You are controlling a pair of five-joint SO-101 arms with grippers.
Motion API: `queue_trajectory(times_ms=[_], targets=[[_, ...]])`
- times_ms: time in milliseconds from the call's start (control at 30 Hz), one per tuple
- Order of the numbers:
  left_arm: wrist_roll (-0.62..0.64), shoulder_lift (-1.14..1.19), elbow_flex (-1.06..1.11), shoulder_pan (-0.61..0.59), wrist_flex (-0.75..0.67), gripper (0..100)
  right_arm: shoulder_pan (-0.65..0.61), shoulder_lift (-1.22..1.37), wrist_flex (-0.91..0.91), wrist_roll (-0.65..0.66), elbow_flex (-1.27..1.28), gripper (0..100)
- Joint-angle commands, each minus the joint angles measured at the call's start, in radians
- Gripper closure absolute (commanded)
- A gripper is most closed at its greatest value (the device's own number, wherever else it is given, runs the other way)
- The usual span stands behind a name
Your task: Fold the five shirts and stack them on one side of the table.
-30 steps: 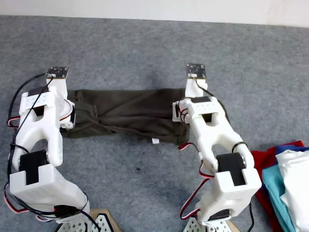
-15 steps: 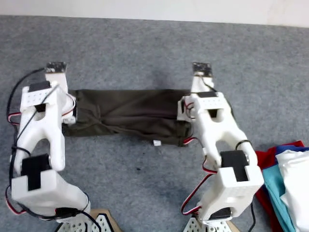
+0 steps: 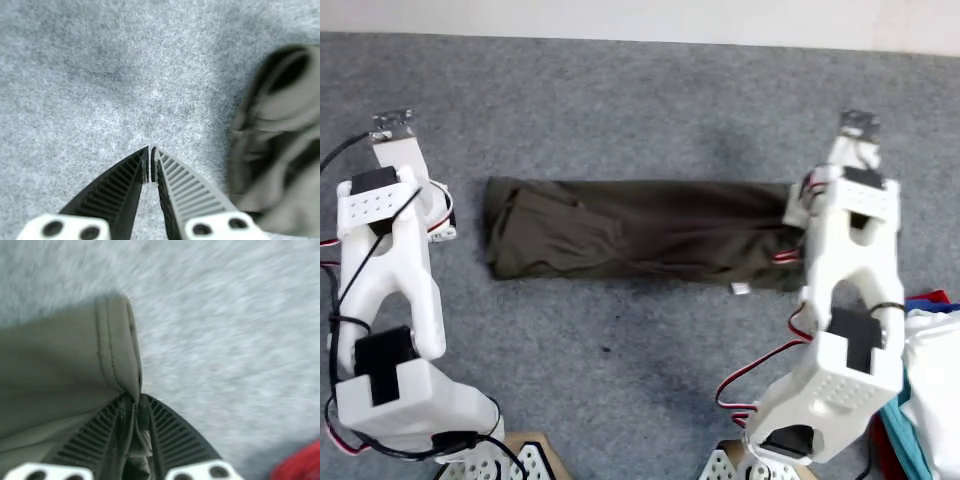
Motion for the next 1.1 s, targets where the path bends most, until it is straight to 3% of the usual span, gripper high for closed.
queue_trajectory(times_ms=[0,167,333,633,1067], targets=[[0.009,0.004,-0.022,-0.013,-0.020,96,0.038,-0.016,0.104,0.023,-0.182,99.1],[0.009,0.013,-0.021,-0.050,-0.037,96,-0.091,-0.016,0.255,0.014,-0.371,99.1],[0.009,0.015,-0.013,-0.096,-0.054,96,-0.371,-0.016,0.377,-0.046,-0.529,99.1],[0.071,0.016,0.010,-0.160,-0.083,96,-0.891,-0.008,0.251,-0.135,-0.582,99.1],[0.072,0.016,0.016,-0.166,-0.084,96,-1.069,0.262,0.024,-0.190,-0.550,99.1]])
